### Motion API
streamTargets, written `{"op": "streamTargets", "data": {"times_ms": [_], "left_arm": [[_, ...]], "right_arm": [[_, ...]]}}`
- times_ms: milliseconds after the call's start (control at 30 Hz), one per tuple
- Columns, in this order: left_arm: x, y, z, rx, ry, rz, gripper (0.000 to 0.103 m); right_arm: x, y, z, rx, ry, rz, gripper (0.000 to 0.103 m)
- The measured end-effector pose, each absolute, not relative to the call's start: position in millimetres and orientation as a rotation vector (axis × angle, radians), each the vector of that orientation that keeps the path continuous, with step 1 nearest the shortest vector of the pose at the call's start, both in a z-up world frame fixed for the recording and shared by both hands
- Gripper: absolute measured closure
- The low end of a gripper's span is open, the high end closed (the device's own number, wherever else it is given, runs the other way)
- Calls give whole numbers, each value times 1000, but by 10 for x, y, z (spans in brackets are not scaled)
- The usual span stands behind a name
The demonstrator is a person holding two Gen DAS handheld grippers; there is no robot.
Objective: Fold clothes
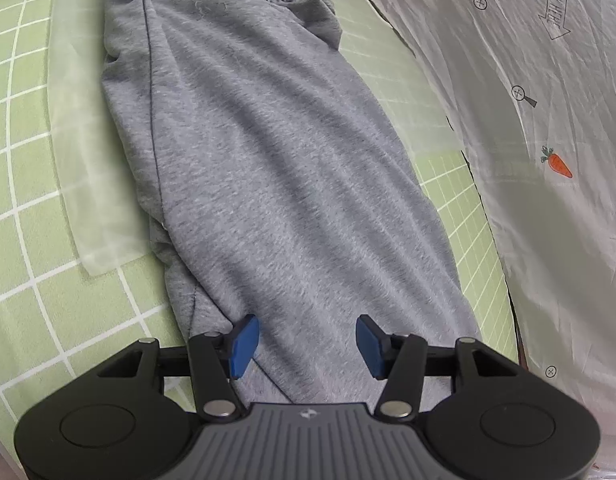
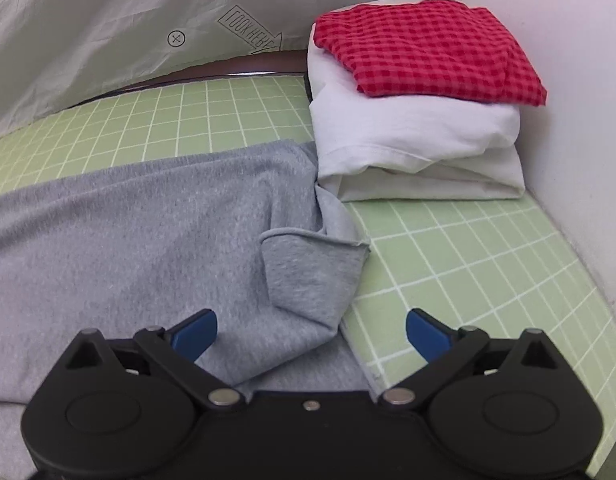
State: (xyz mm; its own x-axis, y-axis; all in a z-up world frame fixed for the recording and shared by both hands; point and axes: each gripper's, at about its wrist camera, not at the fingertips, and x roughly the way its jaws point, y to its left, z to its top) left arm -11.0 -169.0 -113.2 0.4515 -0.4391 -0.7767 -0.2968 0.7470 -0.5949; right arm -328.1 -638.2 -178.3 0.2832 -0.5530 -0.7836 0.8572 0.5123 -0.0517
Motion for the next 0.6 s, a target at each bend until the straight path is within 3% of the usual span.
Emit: {"op": "streamTargets", "data": {"times_ms": [67, 200, 300, 467, 500, 533, 567, 600], "left_arm": [[-76, -1676, -1114, -761, 1119, -95, 48], [-26, -1609, -1117, -776, 1105, -74, 48], [0, -1576, -1143, -805, 1104, -51, 48], [21, -1485, -1160, -846, 1096, -26, 53], [28, -1471, -1155, -844, 1095, -31, 57], [38, -1459, -1147, -834, 1095, -44, 73], [42, -1447, -1139, -829, 1092, -54, 88], [42, -1433, -1130, -829, 1086, -60, 93]], "right_arm": [[-3221, -6407, -1807, 389, 866, -982, 8], [-3099, -6456, -1855, 325, 907, -983, 34], [-3098, -6517, -1872, 380, 894, -974, 41], [-3220, -6587, -1841, 500, 824, -1000, 74], [-3254, -6582, -1819, 506, 804, -1007, 83], [-3290, -6574, -1794, 509, 781, -1013, 94], [-3328, -6560, -1767, 514, 758, -1022, 97], [-3368, -6552, -1737, 521, 737, -1030, 99]]}}
